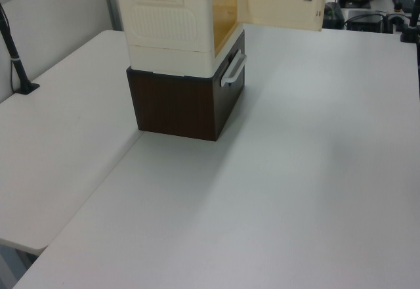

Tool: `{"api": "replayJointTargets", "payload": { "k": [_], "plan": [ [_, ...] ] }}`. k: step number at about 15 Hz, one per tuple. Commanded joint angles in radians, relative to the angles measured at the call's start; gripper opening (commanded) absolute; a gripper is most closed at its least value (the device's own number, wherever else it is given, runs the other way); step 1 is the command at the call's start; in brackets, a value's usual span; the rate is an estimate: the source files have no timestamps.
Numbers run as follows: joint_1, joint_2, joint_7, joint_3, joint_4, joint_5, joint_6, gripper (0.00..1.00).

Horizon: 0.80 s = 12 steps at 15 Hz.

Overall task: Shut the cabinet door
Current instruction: 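Push the cream door with the gripper, swinging it shut against the cabinet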

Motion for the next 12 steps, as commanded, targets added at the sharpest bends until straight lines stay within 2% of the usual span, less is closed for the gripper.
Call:
{"api": "replayJointTargets", "payload": {
  "k": [1,4,8,12],
  "plan": [
    [-0.066,0.004,-0.011,-0.011,0.075,0.000,-0.033,0.00],
    [-0.152,0.009,-0.040,-0.012,0.120,-0.002,-0.024,0.00],
    [-0.269,0.015,-0.178,-0.014,0.119,-0.002,0.004,0.00],
    [-0.281,0.029,-0.195,-0.028,0.097,0.004,0.051,0.00]
  ]
}}
